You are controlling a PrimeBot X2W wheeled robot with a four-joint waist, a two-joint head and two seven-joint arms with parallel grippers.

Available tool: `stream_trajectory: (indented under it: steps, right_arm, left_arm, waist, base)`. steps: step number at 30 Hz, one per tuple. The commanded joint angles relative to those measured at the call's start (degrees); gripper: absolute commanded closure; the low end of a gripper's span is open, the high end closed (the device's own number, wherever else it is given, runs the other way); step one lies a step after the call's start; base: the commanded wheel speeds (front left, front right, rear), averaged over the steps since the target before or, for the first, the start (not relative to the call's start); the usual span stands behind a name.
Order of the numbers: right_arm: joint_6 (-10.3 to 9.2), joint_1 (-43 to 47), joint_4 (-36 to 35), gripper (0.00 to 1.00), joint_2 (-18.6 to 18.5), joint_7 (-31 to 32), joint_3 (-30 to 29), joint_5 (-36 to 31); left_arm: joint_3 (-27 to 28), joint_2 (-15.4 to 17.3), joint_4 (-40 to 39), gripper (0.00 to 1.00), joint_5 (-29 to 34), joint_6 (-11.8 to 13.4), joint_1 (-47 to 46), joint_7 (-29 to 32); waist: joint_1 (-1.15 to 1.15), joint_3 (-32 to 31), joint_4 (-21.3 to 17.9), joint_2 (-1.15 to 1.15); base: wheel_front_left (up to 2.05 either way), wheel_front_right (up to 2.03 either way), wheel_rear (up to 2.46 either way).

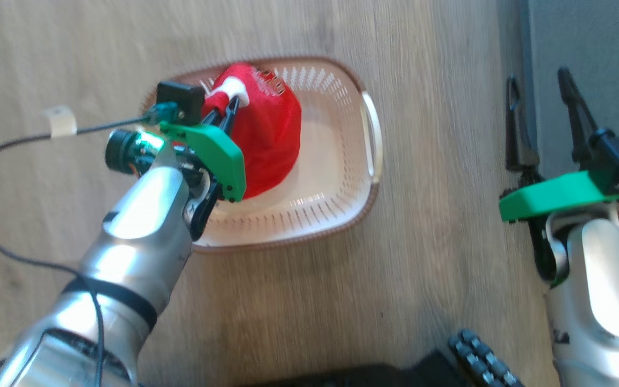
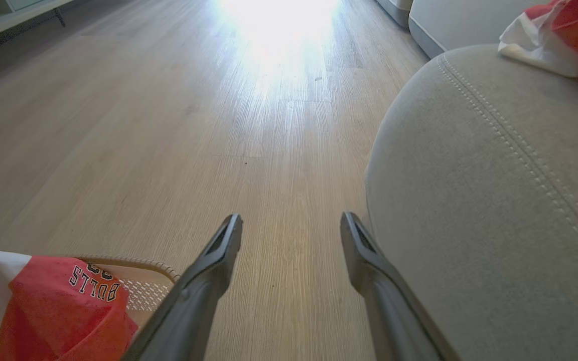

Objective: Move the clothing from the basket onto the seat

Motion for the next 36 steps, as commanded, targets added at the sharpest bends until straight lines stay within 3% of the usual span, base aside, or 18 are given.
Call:
stream_trajectory:
  steps: [1, 11, 19, 36]
  right_arm:
    - [-0.02, 2.63, -1.07, 0.00, 0.24, -0.38, 0.33, -1.08]
    - [-0.02, 9.51, 1.20, 0.00, 0.15, -0.38, -0.87, -3.44]
    - [-0.02, 13.94, 2.63, 0.00, -0.26, -0.38, -0.57, -3.38]
    - [-0.02, 19.29, 4.09, 0.00, -1.22, -0.38, 1.20, -3.43]
  left_arm:
    - [3.29, 2.04, -3.80, 1.00, -0.47, 0.66, 2.72, -0.85]
    - [14.36, 7.89, -24.61, 1.00, 5.66, 5.80, 21.29, -0.92]
    - [20.20, 10.62, -35.57, 1.00, 9.63, 8.22, 31.79, -0.92]
    - [22.77, 12.71, -41.87, 1.00, 10.78, 10.32, 41.62, -0.91]
  waist:
    - [0.00, -10.62, 4.61, 0.00]
    - [0.00, -25.80, 8.33, 0.00]
    - [0.00, -32.56, 9.31, 0.00]
    - [0.00, -39.79, 10.94, 0.00]
  base:
    - [0.00, 0.00, 0.00]
    - [0.00, 0.00, 0.00]
    - [0.00, 0.00, 0.00]
    - [0.00, 0.00, 0.00]
